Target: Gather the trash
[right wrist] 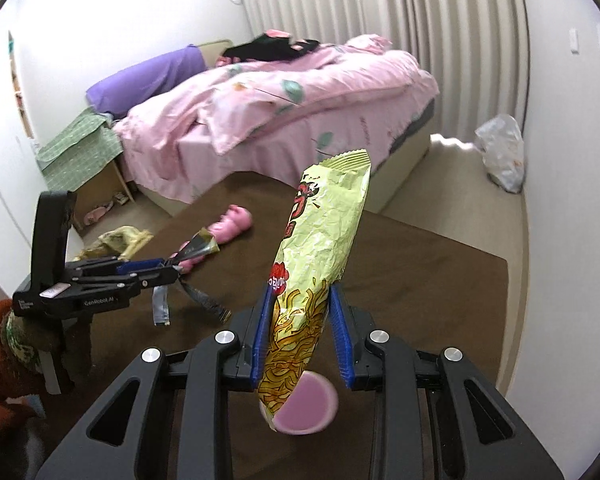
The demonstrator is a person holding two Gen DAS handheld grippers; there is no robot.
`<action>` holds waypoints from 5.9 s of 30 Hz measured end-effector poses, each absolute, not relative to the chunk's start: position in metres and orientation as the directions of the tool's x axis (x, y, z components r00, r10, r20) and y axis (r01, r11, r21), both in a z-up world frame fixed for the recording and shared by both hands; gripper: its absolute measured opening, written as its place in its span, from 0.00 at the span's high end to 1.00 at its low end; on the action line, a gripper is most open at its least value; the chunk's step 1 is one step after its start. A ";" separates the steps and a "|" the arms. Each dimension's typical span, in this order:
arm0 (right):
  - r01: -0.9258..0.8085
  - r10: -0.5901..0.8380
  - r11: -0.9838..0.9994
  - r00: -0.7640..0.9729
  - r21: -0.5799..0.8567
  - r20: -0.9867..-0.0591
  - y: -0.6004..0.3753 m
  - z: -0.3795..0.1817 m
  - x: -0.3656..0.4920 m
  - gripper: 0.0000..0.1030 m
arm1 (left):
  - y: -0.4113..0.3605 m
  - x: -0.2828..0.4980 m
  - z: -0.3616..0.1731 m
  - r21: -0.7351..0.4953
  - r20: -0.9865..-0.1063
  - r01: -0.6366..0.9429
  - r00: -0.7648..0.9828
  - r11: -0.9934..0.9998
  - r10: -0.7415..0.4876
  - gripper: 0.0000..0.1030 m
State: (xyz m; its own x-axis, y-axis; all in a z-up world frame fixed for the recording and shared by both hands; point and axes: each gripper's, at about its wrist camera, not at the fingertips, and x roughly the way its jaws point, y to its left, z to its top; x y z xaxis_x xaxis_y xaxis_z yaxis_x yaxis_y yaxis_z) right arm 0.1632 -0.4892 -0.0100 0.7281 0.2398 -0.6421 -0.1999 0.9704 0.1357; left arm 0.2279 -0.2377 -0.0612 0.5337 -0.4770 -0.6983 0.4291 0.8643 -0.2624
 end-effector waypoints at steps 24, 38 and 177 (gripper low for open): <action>-0.546 0.447 0.838 0.690 -0.004 -0.570 -0.281 0.057 0.123 0.73 | -0.048 0.111 0.043 -0.151 -0.476 0.344 0.797 0.927 -0.373 0.65; -0.655 0.535 0.755 0.580 0.039 -0.614 -0.180 0.035 0.162 0.73 | 0.047 0.128 0.011 -0.224 -0.524 0.163 0.811 0.961 -0.259 0.65; -0.296 0.288 0.950 0.702 0.101 -0.651 -0.186 -0.006 0.002 0.52 | 0.028 -0.006 -0.012 -0.100 -0.652 -0.011 0.756 0.995 -0.057 0.18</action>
